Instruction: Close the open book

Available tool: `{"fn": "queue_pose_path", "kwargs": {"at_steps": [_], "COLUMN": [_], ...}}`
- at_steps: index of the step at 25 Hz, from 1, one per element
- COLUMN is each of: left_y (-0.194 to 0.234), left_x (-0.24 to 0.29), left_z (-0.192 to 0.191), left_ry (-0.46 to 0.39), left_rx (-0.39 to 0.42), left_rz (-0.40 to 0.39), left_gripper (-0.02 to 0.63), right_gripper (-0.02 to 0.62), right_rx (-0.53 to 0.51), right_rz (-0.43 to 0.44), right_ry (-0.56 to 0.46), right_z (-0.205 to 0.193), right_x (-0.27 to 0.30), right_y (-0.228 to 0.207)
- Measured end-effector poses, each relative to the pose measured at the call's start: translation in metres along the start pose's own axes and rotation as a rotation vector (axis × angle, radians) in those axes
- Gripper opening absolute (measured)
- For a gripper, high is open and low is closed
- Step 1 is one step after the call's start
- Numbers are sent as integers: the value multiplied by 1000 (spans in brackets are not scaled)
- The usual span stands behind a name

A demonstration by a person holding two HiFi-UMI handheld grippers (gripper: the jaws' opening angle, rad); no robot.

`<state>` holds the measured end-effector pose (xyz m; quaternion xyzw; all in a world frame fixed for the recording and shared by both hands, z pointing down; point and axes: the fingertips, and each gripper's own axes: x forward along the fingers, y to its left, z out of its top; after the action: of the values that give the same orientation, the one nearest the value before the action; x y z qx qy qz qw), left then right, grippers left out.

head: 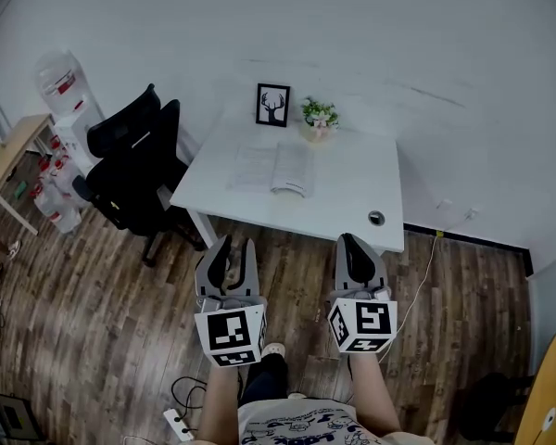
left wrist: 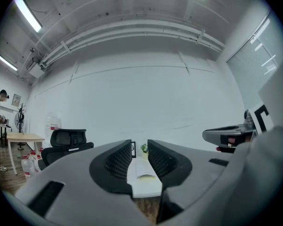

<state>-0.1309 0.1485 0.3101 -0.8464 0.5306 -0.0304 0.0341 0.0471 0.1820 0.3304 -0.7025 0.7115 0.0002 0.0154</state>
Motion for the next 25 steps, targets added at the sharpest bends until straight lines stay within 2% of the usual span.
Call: {"fn": "queue_pose_path", "kwargs": {"at_steps": [4, 9, 18, 25], "left_y": [14, 30, 59, 70], "left_x": [35, 76, 135, 163], "left_z": [1, -1, -14, -26], "left_ry": [3, 4, 19, 40], "left_rx": [1, 2, 17, 18], "left_rz": [-21, -48, -80, -102], "left_gripper": [117, 129, 130, 130], "right_gripper": [31, 31, 31, 31], "right_rx": [-3, -8, -20, -19], "right_rz": [-19, -45, -80, -95], "right_ry": [-4, 5, 12, 34], "right_z": [3, 0, -10, -21], "right_x": [34, 73, 134, 160], "right_y": [-3, -6, -7, -6]}}
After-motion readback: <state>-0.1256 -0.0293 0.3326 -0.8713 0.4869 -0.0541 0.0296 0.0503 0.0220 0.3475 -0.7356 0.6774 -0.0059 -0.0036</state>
